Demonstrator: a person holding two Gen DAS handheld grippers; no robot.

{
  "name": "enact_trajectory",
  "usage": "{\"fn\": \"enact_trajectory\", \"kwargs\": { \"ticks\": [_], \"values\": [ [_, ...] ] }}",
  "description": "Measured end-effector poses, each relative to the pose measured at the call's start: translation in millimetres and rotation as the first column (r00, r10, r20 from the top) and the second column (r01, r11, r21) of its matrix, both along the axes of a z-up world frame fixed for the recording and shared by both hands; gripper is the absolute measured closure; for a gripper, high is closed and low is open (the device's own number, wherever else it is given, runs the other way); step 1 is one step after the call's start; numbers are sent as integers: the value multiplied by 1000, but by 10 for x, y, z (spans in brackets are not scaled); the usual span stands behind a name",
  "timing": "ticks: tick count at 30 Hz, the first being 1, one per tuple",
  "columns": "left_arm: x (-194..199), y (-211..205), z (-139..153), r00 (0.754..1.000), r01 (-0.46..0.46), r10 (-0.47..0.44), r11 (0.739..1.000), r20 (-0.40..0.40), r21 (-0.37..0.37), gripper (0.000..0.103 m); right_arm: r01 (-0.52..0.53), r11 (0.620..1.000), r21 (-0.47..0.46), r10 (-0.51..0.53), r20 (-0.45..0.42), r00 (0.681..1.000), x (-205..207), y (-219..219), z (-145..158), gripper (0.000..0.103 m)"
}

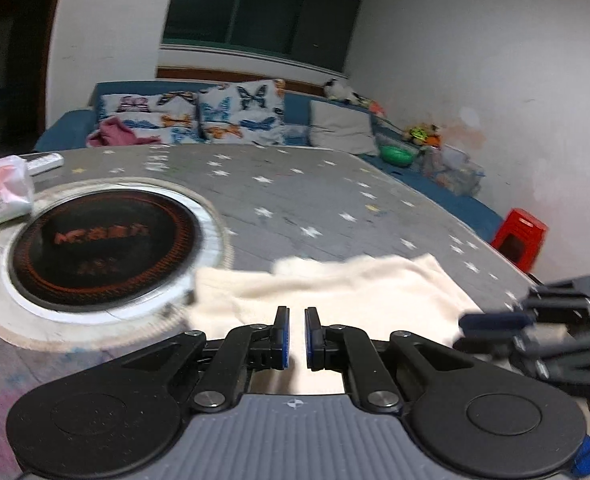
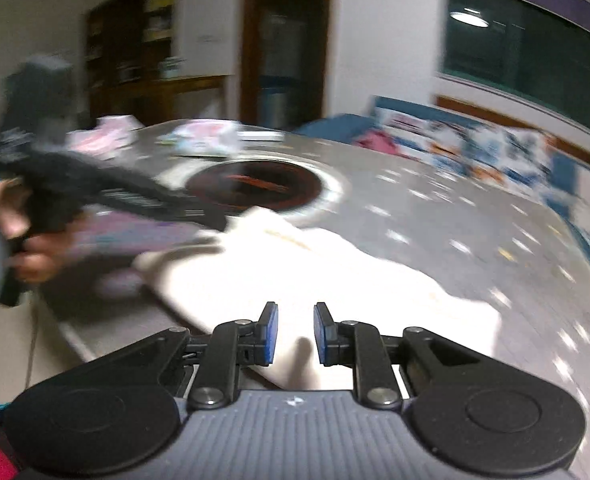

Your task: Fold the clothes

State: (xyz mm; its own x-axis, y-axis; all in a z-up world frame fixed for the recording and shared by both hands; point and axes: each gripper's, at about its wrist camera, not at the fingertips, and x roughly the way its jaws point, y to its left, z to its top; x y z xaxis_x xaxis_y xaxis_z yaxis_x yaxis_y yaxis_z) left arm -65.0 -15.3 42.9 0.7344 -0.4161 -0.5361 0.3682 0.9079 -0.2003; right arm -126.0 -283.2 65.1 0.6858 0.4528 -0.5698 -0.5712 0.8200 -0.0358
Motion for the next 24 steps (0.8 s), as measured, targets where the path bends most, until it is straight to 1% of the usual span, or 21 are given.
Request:
{"fn": "enact_trajectory", "kwargs": {
  "ticks": [3, 7, 9, 15, 20, 22, 23, 24],
  "values": [
    [-53, -73, -97, 1000, 24, -23, 999, -21, 22, 94, 101, 995, 22, -100, -40, 994, 49, -247, -120, 85],
    [-68, -68, -227, 998, 14, -13, 1000, -62, 16, 94, 149, 987, 58, -144, -89, 986, 114, -410, -280, 84],
    [-88, -80, -252, 997, 19, -18, 1000, -71, 11, 94, 161, 986, 45, -156, -89, 984, 117, -410, -272, 82],
    [-122, -164, -268, 997, 24, -24, 1000, -73, 4, 94, 204, 979, 12, -202, -96, 975, 169, -440, -264, 81],
    [-98, -176, -231, 995, 2, -2, 1000, -95, -9, 93, 187, 982, 6, -186, -71, 980, 187, -364, -183, 81],
    [-100, -179, -201, 994, -13, 12, 1000, -107, -14, 88, 176, 984, 6, -176, -57, 983, 193, -327, -155, 80],
    [-105, -181, -184, 994, -21, 19, 1000, -112, -16, 79, 171, 985, 6, -171, -50, 984, 197, -309, -141, 77],
    [-112, -185, -166, 993, -27, 25, 999, -115, -18, 66, 166, 986, 6, -166, -43, 985, 200, -290, -126, 73]
  ]
}}
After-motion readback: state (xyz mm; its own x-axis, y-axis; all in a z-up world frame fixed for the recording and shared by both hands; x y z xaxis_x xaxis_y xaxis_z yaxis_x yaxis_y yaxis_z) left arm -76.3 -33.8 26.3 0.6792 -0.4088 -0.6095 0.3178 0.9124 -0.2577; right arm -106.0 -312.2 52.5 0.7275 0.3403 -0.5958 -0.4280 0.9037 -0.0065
